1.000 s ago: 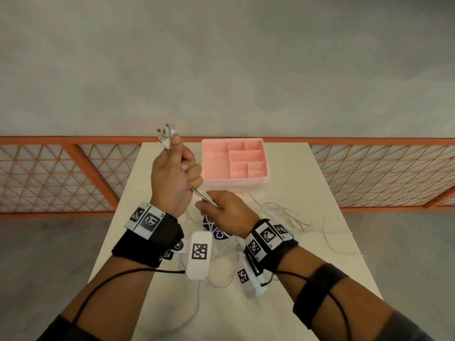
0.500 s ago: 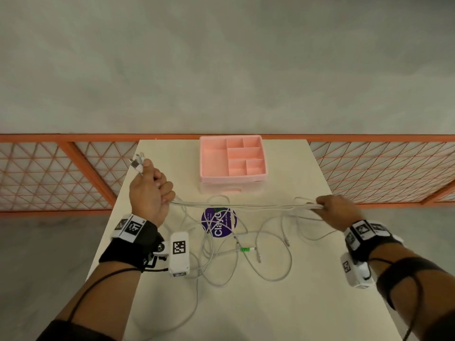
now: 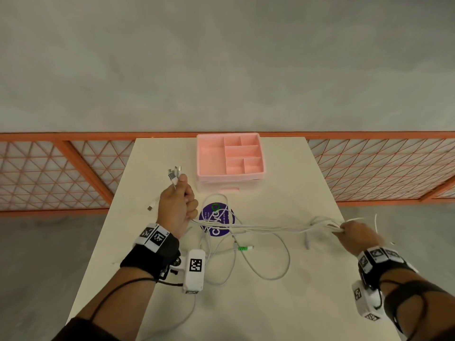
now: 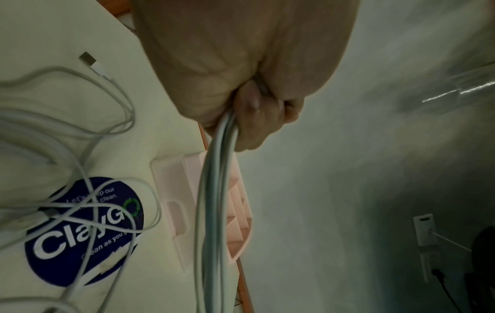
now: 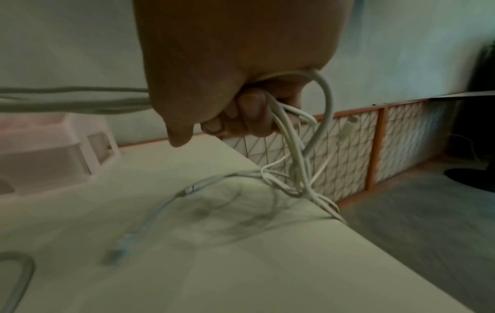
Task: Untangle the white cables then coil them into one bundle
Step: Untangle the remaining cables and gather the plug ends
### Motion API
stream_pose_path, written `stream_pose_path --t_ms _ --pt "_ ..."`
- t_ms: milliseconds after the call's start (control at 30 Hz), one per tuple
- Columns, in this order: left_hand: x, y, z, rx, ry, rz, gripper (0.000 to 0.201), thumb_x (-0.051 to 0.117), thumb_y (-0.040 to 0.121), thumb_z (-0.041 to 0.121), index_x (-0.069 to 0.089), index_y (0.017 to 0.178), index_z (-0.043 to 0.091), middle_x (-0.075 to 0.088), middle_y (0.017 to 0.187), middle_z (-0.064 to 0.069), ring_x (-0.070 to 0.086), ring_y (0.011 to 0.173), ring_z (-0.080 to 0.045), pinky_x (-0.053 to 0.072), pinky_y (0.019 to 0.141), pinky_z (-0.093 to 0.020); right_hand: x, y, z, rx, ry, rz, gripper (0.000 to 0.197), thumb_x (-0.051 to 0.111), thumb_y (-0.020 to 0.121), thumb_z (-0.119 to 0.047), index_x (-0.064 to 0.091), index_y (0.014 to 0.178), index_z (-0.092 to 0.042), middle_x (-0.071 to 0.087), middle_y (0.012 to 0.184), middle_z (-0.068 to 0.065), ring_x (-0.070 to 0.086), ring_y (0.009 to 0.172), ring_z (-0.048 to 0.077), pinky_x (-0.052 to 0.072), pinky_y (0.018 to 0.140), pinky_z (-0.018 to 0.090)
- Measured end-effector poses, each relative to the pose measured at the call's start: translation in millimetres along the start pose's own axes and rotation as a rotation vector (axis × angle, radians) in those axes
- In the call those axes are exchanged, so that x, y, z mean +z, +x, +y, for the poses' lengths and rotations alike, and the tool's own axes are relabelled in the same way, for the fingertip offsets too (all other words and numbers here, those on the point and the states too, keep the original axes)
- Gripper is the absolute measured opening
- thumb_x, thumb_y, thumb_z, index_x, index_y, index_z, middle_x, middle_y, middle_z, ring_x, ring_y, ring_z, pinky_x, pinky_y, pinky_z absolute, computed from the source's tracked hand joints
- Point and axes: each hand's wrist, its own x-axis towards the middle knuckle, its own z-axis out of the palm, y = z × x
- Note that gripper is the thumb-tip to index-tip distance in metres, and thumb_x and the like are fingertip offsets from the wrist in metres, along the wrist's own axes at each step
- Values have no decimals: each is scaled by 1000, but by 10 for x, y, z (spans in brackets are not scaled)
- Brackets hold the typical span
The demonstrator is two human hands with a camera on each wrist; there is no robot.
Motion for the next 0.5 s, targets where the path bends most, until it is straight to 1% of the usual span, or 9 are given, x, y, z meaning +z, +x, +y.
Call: stream_pose_path --t_ms 100,167,200,267,300,333,367,433,500 --pt "4 -11 -39 -6 24 -10 43 49 102 43 42 68 17 28 54 3 20 37 -8 17 38 -16 170 -22 -2 12 -27 -142 49 47 93 -60 70 99 -17 71 104 6 66 95 24 51 81 31" --pt "29 -23 -55 4 80 -35 42 50 101 43 43 69 16 29 53 3 21 38 -8 17 39 -17 215 -37 -93 1 -51 -283 53 56 89 -59 63 117 -15 64 123 6 61 112 24 44 87 29" --pt "49 -31 -63 12 111 -50 42 50 101 43 43 69 16 30 53 4 21 38 -9 17 39 -17 196 -44 -167 -6 -46 -353 57 63 85 -59 60 121 -14 62 126 5 59 116 23 42 87 27" --pt "102 -51 -74 22 168 -85 43 51 100 43 42 67 16 30 52 5 22 38 -9 18 40 -17 100 -37 -342 -61 -13 -447 57 75 74 -59 61 113 -19 63 119 2 59 115 20 40 85 25" --pt "128 -60 -80 28 193 -105 44 51 100 42 41 66 16 30 52 5 22 39 -9 18 40 -17 25 -31 -446 -117 -8 -459 57 78 68 -62 62 107 -24 63 114 -1 60 113 19 42 87 26" --pt "150 -66 -85 37 219 -124 45 51 101 41 39 65 16 29 52 5 22 39 -9 19 41 -17 -91 -44 -585 -177 -2 -459 60 78 64 -65 60 107 -27 61 113 -5 59 112 18 43 91 27" --pt "169 -72 -92 45 250 -142 45 51 102 39 39 65 16 28 53 4 22 39 -10 19 41 -17 -207 -50 -738 -233 36 -457 66 78 63 -67 58 114 -30 58 116 -7 57 113 17 43 96 29" --pt "197 -92 -104 55 319 -188 43 50 102 37 38 66 16 27 55 3 22 41 -11 19 42 -18 -495 -119 -1124 -337 266 -422 70 78 70 -59 53 128 -29 56 123 -8 58 112 17 44 98 31" --pt "234 -126 -128 54 378 -247 40 50 102 35 40 69 15 29 55 4 22 43 -11 20 42 -19 -760 -232 -1537 -469 580 -281 55 74 83 -46 55 130 -26 60 121 -5 63 100 15 47 92 30"
